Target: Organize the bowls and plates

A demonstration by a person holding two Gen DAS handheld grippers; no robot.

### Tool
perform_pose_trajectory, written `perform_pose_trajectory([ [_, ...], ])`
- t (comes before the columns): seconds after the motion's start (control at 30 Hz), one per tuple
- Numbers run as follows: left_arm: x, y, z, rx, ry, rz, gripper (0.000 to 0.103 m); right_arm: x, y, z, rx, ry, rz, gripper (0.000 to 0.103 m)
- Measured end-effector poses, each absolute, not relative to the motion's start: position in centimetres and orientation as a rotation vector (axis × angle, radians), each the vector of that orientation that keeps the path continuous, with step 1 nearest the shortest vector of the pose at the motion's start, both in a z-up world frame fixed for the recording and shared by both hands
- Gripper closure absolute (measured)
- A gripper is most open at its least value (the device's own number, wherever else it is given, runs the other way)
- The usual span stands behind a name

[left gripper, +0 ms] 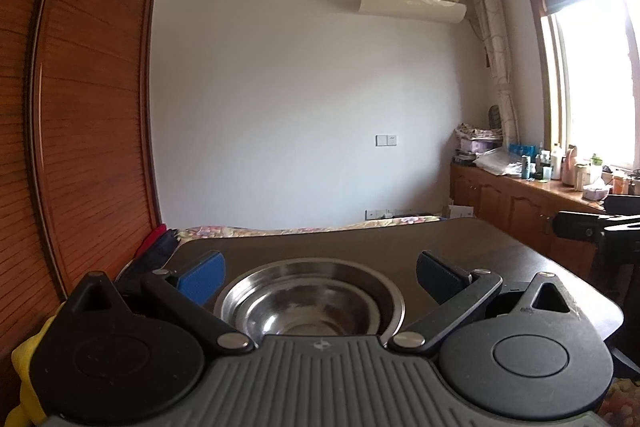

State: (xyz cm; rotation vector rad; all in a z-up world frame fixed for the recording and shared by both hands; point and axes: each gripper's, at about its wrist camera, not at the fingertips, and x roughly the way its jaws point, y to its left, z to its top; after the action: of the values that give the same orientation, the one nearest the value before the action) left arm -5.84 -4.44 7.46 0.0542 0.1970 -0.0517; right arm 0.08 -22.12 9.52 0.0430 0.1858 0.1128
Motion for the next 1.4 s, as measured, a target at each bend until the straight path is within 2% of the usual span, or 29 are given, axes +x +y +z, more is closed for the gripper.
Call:
perform_pose_trajectory([
  [0.53, -4.7, -3.3, 5.4, 0.045, 0.248, 0.001, 0.0, 0.0, -21.8, 6.7, 0.06, 0.238, 0.067, 0.0],
  [1.4, -4.7, -3.4, 4.9, 0.057, 0.261, 0.011, 0.0, 0.1, -22.1, 6.7, 0.049, 0.241, 0.059, 0.0],
])
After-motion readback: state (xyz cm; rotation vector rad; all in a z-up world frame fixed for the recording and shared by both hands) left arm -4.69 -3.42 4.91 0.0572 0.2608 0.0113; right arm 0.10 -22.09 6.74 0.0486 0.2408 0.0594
